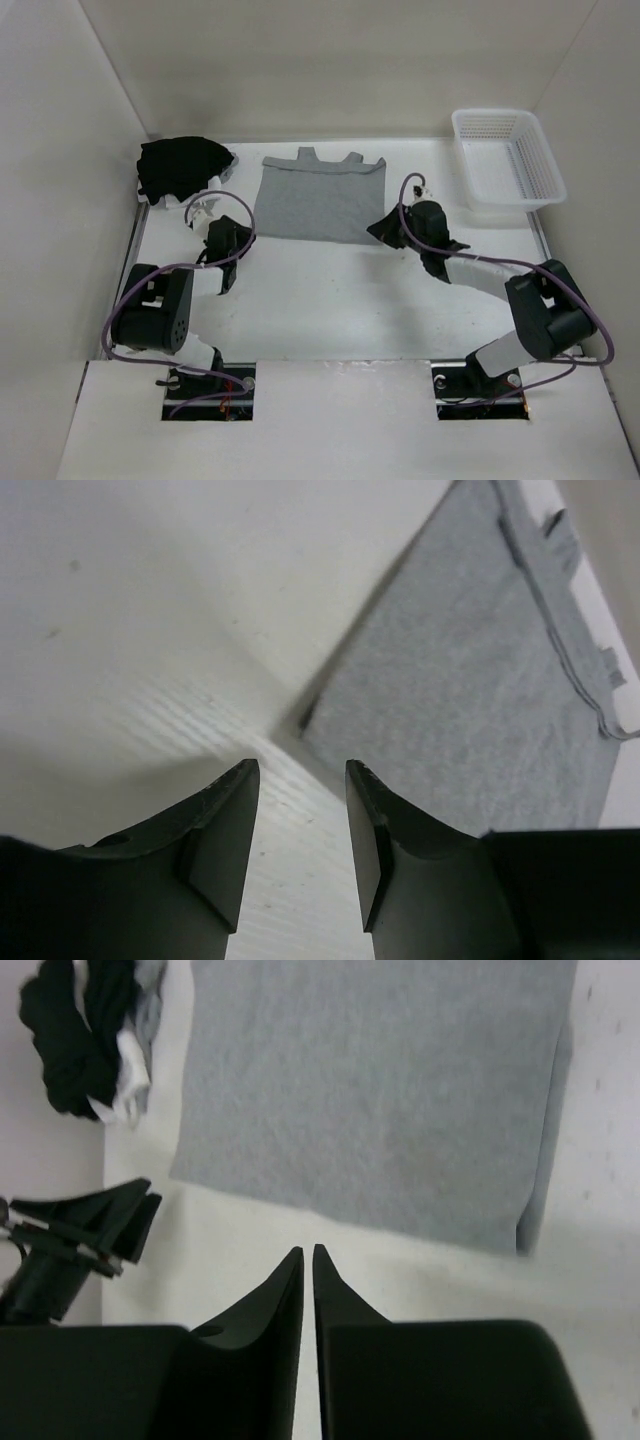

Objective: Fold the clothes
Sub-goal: Fold the tank top

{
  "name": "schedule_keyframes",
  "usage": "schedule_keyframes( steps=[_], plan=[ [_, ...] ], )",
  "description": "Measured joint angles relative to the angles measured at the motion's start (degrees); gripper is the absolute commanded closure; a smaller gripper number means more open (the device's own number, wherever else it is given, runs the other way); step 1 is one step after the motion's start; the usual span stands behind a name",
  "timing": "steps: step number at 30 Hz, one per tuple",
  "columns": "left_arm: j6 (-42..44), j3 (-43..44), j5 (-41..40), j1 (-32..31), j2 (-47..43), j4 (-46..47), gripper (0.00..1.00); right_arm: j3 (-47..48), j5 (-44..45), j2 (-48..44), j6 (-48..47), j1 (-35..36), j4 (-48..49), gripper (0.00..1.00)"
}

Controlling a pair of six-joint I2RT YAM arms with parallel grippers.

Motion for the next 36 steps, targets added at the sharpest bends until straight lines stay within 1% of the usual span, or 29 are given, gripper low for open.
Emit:
schedule_keyframes(
  steps=[3, 7, 8, 9, 12, 14, 17, 21, 24, 28, 29, 31, 34, 36],
  plan=[
    [-2.67, -0.66, 2.62, 1.77, 2.36, 0.33, 0.57, -3.98, 1.16, -2.56, -0.20, 1.95, 0.48, 0.75],
    [-5.57, -0.72, 4.76, 2.54, 5.62, 6.14, 0.56, -7.50, 2.64, -4.68, -0.26, 2.45, 2.23, 0.64],
    [-6.16, -0.72, 5.29, 2.60, 6.54, 7.65, 0.58, -8.26, 2.93, -4.79, -0.35, 2.45, 2.75, 0.61],
    [-6.64, -0.68, 5.75, 2.60, 7.41, 9.05, 0.61, -9.01, 3.19, -4.81, -0.33, 2.45, 3.19, 0.59],
    [-8.02, -0.39, 7.06, 2.60, 9.77, 11.56, 0.75, -11.89, 4.11, -4.81, 0.35, 2.32, 4.81, 0.54],
    [-9.03, -0.24, 7.61, 2.64, 11.08, 12.52, 0.82, -13.14, 4.70, -4.74, 1.16, 1.77, 5.20, 0.50],
    [-9.90, -0.17, 8.02, 2.75, 11.72, 12.81, 0.89, -13.42, 6.32, -3.78, 2.51, 0.46, 5.99, 0.46],
    [-10.05, -0.17, 7.74, 2.71, 11.74, 12.41, 0.94, -13.09, 8.17, -0.28, 4.28, -0.39, 6.93, 0.40],
    [-9.99, -0.20, 6.95, 2.40, 11.39, 11.93, 0.94, -11.56, 8.24, 3.89, 5.73, -0.74, 7.50, 0.43],
    [-9.77, -0.22, 6.34, 2.14, 10.71, 11.45, 0.94, -9.16, 8.35, 6.64, 7.89, -1.44, 8.13, 0.46],
    [-9.73, -0.24, 6.25, 2.05, 10.62, 11.45, 0.94, -8.72, 8.39, 7.19, 8.41, -1.73, 8.17, 0.48],
    [-9.60, -0.39, 6.10, 1.97, 10.56, 11.52, 0.94, -7.61, 8.37, 8.52, 9.18, -2.14, 8.26, 0.56],
    [-9.60, -0.87, 5.97, 1.99, 10.56, 11.61, 0.94, -6.25, 8.41, 10.40, 10.36, -2.56, 8.22, 0.64],
    [-9.60, -0.98, 5.88, 1.99, 10.54, 11.72, 0.95, -5.79, 8.44, 10.95, 10.86, -2.56, 8.07, 0.67]
  ],
)
